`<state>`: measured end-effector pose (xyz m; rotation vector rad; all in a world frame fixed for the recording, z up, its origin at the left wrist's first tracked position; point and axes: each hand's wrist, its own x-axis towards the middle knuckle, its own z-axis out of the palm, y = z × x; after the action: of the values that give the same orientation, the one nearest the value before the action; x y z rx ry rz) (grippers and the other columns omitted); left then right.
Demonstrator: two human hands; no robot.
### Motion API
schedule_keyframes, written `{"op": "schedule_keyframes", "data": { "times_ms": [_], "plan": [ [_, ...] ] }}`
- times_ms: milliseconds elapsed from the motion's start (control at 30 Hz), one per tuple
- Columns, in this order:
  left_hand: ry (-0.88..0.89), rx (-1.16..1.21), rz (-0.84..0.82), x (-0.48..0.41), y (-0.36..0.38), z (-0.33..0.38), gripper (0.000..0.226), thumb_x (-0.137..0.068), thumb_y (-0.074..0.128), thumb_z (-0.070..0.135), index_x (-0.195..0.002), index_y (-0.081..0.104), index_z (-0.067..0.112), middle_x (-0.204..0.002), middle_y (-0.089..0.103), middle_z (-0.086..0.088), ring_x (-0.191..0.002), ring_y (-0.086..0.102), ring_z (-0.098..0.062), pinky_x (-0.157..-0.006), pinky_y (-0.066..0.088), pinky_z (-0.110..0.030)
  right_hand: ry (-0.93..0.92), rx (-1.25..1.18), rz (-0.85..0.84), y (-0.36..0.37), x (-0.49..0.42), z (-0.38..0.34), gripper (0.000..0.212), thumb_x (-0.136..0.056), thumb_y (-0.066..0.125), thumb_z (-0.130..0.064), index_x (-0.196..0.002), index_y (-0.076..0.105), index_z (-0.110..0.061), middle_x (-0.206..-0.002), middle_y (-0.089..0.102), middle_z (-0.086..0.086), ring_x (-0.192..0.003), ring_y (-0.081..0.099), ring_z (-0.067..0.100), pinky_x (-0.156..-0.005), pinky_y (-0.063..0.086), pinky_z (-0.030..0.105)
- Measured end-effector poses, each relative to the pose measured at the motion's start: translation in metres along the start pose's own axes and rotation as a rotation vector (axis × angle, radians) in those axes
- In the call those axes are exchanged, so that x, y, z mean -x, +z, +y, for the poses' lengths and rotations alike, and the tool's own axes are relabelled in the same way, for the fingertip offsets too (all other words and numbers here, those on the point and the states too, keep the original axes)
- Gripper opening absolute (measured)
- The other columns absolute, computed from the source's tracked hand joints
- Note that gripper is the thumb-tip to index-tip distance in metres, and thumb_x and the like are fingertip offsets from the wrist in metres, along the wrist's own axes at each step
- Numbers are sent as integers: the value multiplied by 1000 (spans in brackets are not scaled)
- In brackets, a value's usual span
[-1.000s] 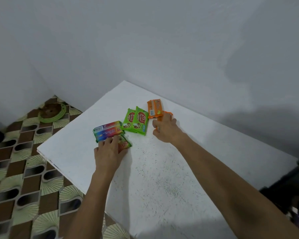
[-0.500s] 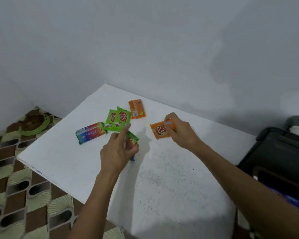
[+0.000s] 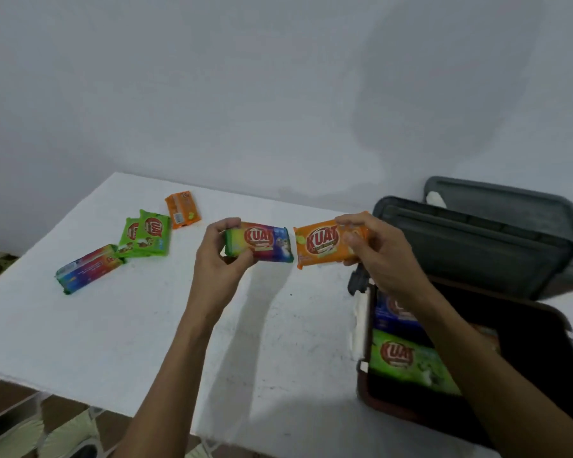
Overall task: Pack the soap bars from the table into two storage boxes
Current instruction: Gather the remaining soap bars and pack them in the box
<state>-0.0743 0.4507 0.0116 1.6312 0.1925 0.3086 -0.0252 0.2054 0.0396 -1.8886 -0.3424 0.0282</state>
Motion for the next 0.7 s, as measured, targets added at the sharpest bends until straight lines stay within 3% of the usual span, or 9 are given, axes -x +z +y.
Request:
{"op": "schedule_keyframes", "data": {
  "times_ms": [67, 267, 367, 500, 567, 700],
  "plan": [
    [12, 76, -67, 8, 21, 7, 44, -87, 59, -7, -122, 50, 19, -120, 60, -3, -106, 64, -22, -79, 59, -35, 6, -37, 43, -21, 19, 0, 21, -98, 54, -11, -114, 66, -17, -112, 63, 6, -92, 68, 18, -67, 58, 25],
    [29, 134, -207, 31, 84, 17, 48, -88, 55, -11, -122, 50, 22, -118, 59, 1, -102, 65, -12, -76, 57, -28, 14, 14, 174, -85, 74, 5, 21, -98, 54, -13, -113, 66, -21, -115, 64, 3, -97, 65, 8, -71, 54, 18],
    [32, 124, -259, 44, 112, 17, 48, -88, 57, -9, -124, 50, 23, -119, 58, 3, -105, 63, -11, -75, 57, -27, 39, 58, 243, -116, 100, 10, 22, -97, 54, -11, -111, 66, -23, -112, 65, 2, -99, 65, 12, -73, 54, 18],
    [31, 109, -322, 57, 142, 15, 49, -89, 55, -9, -124, 49, 25, -122, 58, -1, -106, 62, -15, -77, 58, -30, 116, 136, 344, -148, 129, 20, 22, -97, 55, -13, -112, 67, -24, -117, 63, -1, -106, 60, 1, -77, 52, 13],
    [23, 102, -343, 62, 152, 13, 49, -89, 54, -10, -124, 49, 24, -122, 58, -3, -104, 62, -11, -75, 57, -26, 150, 172, 361, -159, 139, 26, 23, -97, 55, -15, -114, 66, -25, -119, 62, -2, -111, 58, 2, -83, 52, 16],
    [-9, 86, -362, 71, 165, 11, 44, -92, 55, -3, -124, 47, 26, -121, 57, 2, -100, 63, -4, -67, 55, -20, 252, 158, 330, -169, 154, 39, 22, -98, 53, -18, -117, 62, -24, -113, 62, -5, -100, 64, 11, -75, 59, 25]
  ]
}}
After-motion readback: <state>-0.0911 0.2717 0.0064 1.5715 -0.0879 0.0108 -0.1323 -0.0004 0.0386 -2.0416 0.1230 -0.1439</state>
